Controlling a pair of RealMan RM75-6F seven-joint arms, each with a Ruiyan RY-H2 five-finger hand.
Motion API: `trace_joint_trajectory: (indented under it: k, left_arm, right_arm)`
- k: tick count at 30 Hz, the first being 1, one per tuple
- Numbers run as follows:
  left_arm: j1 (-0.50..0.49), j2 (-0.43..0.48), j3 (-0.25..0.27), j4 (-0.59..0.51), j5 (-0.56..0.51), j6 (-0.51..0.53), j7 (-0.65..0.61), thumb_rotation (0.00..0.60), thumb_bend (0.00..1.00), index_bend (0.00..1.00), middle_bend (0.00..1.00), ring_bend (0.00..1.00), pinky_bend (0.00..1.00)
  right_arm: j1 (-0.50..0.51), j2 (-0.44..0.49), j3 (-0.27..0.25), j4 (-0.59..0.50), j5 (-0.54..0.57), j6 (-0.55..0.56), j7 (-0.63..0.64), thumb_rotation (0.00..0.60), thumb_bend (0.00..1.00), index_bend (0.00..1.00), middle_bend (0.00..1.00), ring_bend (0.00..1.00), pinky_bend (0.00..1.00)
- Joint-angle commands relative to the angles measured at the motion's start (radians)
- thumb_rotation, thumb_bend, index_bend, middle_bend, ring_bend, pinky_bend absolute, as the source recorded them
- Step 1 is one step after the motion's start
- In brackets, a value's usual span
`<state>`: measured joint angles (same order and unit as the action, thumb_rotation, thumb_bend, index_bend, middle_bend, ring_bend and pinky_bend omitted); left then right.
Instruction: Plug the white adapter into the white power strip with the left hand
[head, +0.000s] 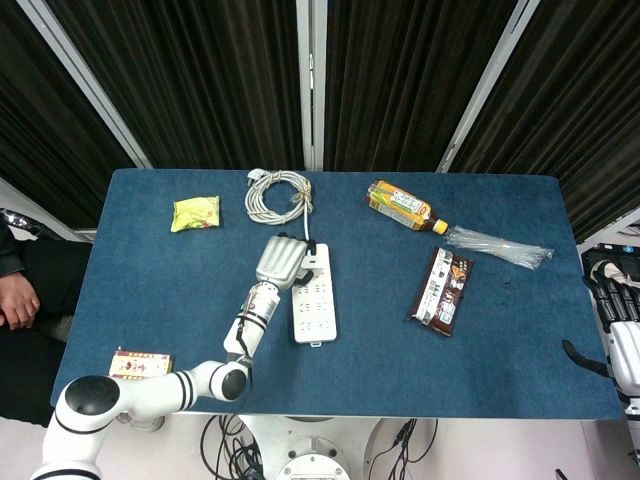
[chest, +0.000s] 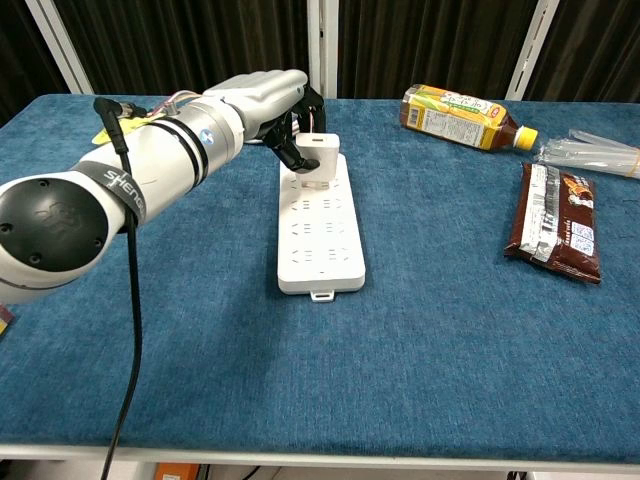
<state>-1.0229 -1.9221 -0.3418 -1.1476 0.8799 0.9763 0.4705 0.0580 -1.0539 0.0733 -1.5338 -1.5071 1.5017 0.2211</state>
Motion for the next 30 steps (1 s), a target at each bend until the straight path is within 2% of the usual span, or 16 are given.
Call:
trace_joint_trajectory:
  k: [1, 11, 22, 30]
  left_arm:
    - [0.001, 0.0, -0.001, 0.001, 0.002, -0.001, -0.002, 0.6, 0.48, 0.62, 0.63, 0.46, 0.33]
    - [0.025, 0.009, -0.004, -0.006, 0.004, -0.011, -0.043, 0.6, 0.48, 0.62, 0.63, 0.46, 0.33]
    - [0.05, -0.004, 0.009, 0.036, 0.041, -0.018, -0.109, 0.6, 0.48, 0.62, 0.63, 0.46, 0.33]
    - [0.038, -0.02, 0.014, 0.068, 0.055, -0.035, -0.09, 0.6, 0.48, 0.62, 0.64, 0.46, 0.33]
  right_arm:
    - [0.0, 0.0, 0.0, -0.001, 0.0, 0.0, -0.001, 0.6, 0.14, 0.0, 0.03, 0.0, 0.0]
    - [-0.001, -0.001, 0.001, -0.002, 0.0, 0.004, -0.003, 0.6, 0.14, 0.0, 0.03, 0.0, 0.0]
    - [-0.004, -0.002, -0.001, -0.008, -0.007, 0.009, -0.01, 0.6, 0.14, 0.0, 0.03, 0.0, 0.0]
    - [-0.01, -0.003, -0.001, -0.011, -0.004, 0.016, -0.013, 0.6, 0.14, 0.0, 0.03, 0.0, 0.0]
